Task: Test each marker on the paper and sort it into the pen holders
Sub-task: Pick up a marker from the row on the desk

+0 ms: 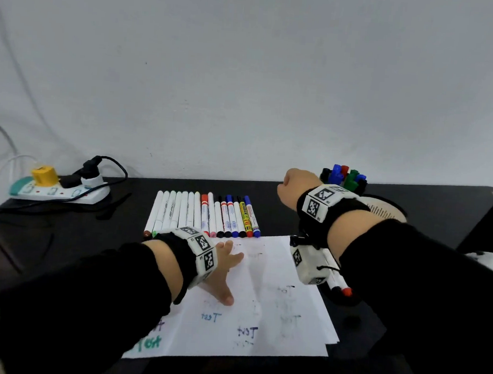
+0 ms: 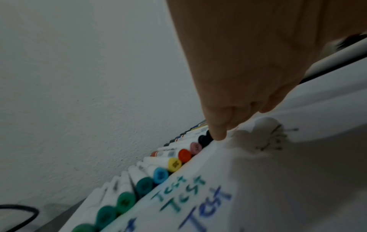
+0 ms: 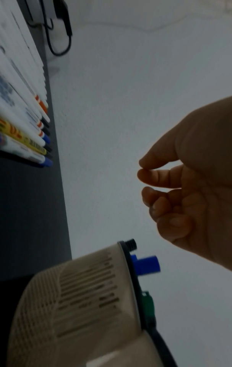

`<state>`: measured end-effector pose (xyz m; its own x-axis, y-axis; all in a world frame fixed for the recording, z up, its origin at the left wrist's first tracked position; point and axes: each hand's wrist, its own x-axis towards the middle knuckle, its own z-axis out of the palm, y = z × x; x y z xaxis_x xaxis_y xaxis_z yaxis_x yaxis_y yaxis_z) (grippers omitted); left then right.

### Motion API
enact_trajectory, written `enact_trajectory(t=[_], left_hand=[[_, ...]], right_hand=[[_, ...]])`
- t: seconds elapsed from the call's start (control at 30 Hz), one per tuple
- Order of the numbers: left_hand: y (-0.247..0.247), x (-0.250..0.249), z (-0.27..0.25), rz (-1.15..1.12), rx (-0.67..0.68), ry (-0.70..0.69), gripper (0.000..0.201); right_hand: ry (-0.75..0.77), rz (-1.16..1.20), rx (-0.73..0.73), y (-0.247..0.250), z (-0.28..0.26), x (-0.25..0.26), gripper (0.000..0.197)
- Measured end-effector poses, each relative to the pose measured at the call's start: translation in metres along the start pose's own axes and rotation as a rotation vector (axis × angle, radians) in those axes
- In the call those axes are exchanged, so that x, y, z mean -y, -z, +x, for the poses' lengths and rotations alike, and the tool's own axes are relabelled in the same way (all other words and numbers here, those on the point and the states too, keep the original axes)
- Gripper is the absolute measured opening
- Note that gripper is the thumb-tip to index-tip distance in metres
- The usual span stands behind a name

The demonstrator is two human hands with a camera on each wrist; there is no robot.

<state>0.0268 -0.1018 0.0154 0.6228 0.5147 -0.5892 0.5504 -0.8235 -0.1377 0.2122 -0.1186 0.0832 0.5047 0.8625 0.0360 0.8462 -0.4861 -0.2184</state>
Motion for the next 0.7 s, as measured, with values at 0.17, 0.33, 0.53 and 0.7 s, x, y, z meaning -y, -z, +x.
enact_trajectory(t=[0.17, 0.33, 0.53, 0.7], left_hand=[[-0.015, 0.029, -0.013, -0.061, 0.004, 0.04, 0.102], [-0.022, 0.039, -0.017, -0.106, 0.028, 0.037, 0.101], [-0.026, 0.044, -0.013, -0.135, 0.05, 0.013, 0.1], [-0.03, 0.048, -0.008, -0.142, 0.055, 0.007, 0.101]], right_hand=[[0.001, -0.053, 0.139, -0.029, 0.016, 0.027, 0.031], [-0.041, -0.151, 0.244, -0.057, 0.032, 0.043, 0.03], [-0.124, -0.254, 0.344, -0.081, 0.038, 0.044, 0.021], [-0.141, -0.276, 0.361, -0.087, 0.041, 0.042, 0.019]])
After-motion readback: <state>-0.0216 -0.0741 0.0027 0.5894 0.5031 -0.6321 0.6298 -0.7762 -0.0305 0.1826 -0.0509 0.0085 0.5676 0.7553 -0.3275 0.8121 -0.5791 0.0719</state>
